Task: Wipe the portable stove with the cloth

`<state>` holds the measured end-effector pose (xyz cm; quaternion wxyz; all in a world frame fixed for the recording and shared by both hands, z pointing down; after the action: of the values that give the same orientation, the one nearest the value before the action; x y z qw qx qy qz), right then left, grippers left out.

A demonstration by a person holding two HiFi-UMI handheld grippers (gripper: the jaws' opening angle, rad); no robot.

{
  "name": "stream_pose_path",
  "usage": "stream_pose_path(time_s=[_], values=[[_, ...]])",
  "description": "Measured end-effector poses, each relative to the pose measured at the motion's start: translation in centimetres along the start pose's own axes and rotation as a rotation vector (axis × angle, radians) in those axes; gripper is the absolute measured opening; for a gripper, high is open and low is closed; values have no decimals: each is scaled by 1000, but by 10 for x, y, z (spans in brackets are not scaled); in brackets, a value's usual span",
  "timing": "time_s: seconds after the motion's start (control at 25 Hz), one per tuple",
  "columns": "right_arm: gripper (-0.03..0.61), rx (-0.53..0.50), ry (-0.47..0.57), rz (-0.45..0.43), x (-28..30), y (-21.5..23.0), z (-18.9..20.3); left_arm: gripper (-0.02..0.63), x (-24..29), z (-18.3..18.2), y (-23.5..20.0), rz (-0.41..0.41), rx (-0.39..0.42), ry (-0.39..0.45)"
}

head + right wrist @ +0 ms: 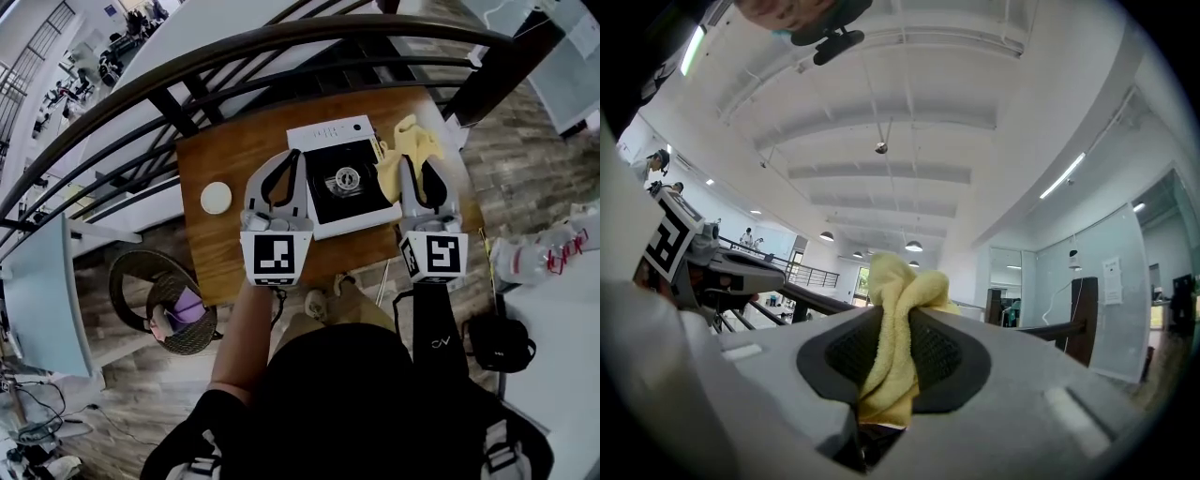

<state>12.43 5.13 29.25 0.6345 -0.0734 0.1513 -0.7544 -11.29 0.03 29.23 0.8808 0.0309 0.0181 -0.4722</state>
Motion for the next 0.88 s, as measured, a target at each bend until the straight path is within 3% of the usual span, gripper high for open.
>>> stream_pose_path(time_s=[0.36,0.44,0.52,0.68,0.88], values=[[78,38,26,-123,91,52,36,6,86,10,-6,-70,-4,-2],[78,52,30,-155,108,67,48,6,102,17,-1,-98,3,-35],[78,68,37,-187,128,73,55,6,115,20,-4,-109,33,-50],[78,87,37,-271,170,69,67,6,136,15,-16,-100,190,-43],[78,90,25,-326,203,62,75,6,145,25,-36,-156,184,-77]])
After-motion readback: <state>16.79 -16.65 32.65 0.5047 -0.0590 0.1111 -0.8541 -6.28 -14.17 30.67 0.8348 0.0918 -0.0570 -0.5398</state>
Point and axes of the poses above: the fingertips, and each gripper's own axes: x forward along the fingers, y to its right, z out of its underside, the point moved 9 cm from there along -x, backward along the fingers, and after that the axes turned 9 degrees about -x, right-handed, at the moved point
